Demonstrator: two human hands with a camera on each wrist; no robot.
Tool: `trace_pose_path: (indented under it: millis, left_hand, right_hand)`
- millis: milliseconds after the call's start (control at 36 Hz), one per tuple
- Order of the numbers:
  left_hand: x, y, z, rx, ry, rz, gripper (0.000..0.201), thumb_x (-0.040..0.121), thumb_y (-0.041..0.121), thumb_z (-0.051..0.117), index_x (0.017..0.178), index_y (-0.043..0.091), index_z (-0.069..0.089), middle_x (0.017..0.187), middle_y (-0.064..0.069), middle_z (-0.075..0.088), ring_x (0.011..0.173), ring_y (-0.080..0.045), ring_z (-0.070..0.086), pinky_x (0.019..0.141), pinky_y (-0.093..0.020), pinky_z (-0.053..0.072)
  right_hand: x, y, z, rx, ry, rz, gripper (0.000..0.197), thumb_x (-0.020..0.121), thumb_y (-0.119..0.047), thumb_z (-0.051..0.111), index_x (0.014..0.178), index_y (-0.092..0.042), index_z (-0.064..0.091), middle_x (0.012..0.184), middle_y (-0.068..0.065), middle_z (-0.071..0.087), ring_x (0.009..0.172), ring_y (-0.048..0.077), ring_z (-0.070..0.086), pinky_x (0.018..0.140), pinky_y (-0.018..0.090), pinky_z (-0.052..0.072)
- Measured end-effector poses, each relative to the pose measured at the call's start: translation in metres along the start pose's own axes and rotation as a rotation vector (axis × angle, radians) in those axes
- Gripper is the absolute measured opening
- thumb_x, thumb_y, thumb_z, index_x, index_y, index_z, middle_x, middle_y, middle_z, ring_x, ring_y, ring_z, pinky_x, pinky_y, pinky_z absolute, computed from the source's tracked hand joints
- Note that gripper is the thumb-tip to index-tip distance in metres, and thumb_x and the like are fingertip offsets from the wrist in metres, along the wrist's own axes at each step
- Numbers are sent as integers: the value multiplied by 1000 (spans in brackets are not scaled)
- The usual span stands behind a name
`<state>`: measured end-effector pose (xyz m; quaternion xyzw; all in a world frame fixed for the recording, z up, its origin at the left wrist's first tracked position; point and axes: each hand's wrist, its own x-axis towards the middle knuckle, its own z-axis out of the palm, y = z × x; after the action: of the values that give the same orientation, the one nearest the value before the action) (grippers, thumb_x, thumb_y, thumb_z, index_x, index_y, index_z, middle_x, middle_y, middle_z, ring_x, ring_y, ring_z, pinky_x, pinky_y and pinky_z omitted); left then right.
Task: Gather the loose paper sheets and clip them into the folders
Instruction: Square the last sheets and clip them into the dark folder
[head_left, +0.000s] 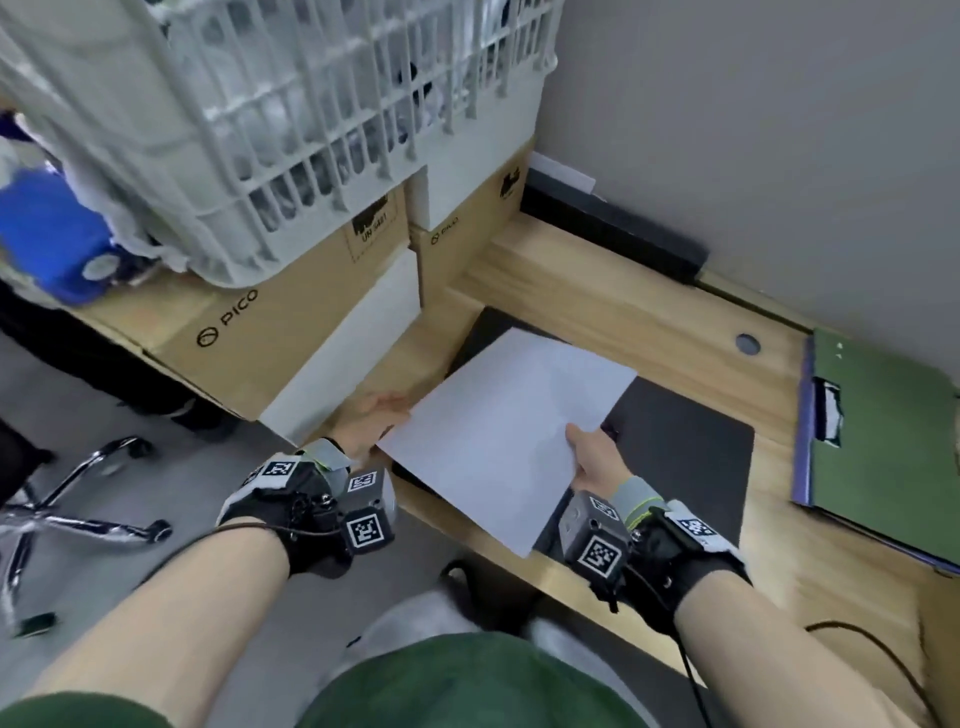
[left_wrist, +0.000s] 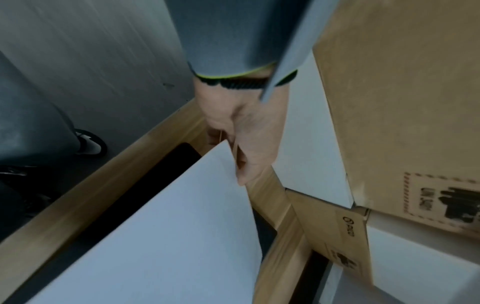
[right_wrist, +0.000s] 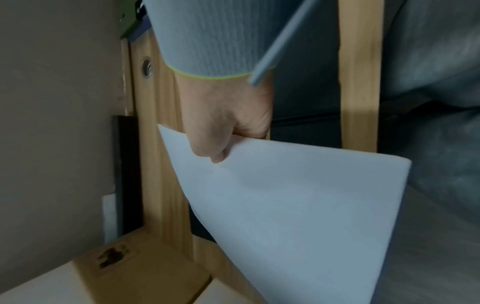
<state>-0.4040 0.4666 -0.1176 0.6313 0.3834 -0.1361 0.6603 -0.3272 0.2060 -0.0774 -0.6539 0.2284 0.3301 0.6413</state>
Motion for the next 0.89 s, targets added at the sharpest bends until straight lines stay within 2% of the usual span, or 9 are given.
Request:
trace_pose_path:
  millis: [139, 278, 417, 472, 611, 667, 750, 833, 889]
  left_hand:
    - [11, 3, 21, 10, 3, -49, 31, 94, 7, 51, 124, 12, 49, 79, -3, 53, 64, -11, 48, 44, -14, 42]
    - [18, 15, 57, -61, -127, -106, 23, 99, 13, 43, 119, 16, 53, 100, -1, 65, 80, -19, 62, 70, -26, 51]
    - [21, 24, 106, 40, -281, -135, 22, 100, 19, 38, 117, 20, 53, 113, -2, 63, 96, -20, 61, 84, -31, 48]
    - [21, 25, 121, 83, -308, -135, 23, 100, 18, 38, 116, 20, 54, 115, -2, 60, 94, -17, 58, 83, -29, 45]
    - [25, 31, 163, 104, -366, -189, 25, 100, 14, 38, 118, 20, 54, 109, -2, 56, 103, -23, 54, 92, -39, 43]
    - [27, 34, 178, 105, -394, -228, 25, 99, 12, 39, 117, 19, 54, 103, -2, 58, 98, -27, 55, 89, -43, 45]
    - [29, 37, 193, 115, -422, -263, 26, 98, 14, 43, 122, 16, 53, 105, -6, 62, 83, -26, 61, 81, -44, 50]
    - [31, 37, 207, 121, -410, -302, 27, 97, 19, 45, 122, 16, 52, 101, -6, 60, 78, -22, 60, 70, -35, 49]
    - [32, 36, 214, 155, -397, -301, 24, 96, 21, 46, 118, 16, 55, 92, -2, 61, 78, -20, 61, 73, -32, 51]
  right_hand:
    - [-7, 1, -34, -40, 60, 10, 35, 101, -1, 35, 135, 4, 42, 98, 9, 55, 61, 19, 53, 28, 14, 38]
    - [-6, 8, -70, -91, 179, 30, 31, 100, -2, 36, 129, 0, 46, 82, 6, 56, 65, 18, 57, 32, 13, 41]
    - [-18, 21, -107, -126, 237, 101, 31, 100, 0, 35, 73, -10, 44, 28, -5, 45, 26, 3, 49, 31, 12, 37]
    - [-23, 26, -117, -130, 235, 102, 31, 100, 1, 35, 72, -9, 44, 32, -5, 50, 32, 6, 54, 30, 11, 36]
    - [-16, 41, -156, -92, 318, 136, 20, 98, 0, 40, 115, 2, 51, 94, 13, 58, 61, 18, 57, 33, 13, 41]
    - [-12, 41, -170, -98, 348, 158, 18, 96, 1, 41, 106, 8, 55, 74, 12, 59, 44, 12, 57, 33, 12, 38]
    - [-3, 38, -189, -135, 387, 177, 32, 94, 2, 39, 65, -11, 39, 28, -7, 37, 25, 8, 38, 33, 12, 28]
    - [11, 38, -205, -267, 414, 216, 38, 96, -5, 43, 61, -16, 30, 39, -9, 33, 51, 18, 29, 47, 26, 32]
    - [15, 36, -210, -263, 407, 244, 42, 94, 1, 41, 60, -16, 24, 47, -2, 28, 52, 16, 23, 39, 17, 24]
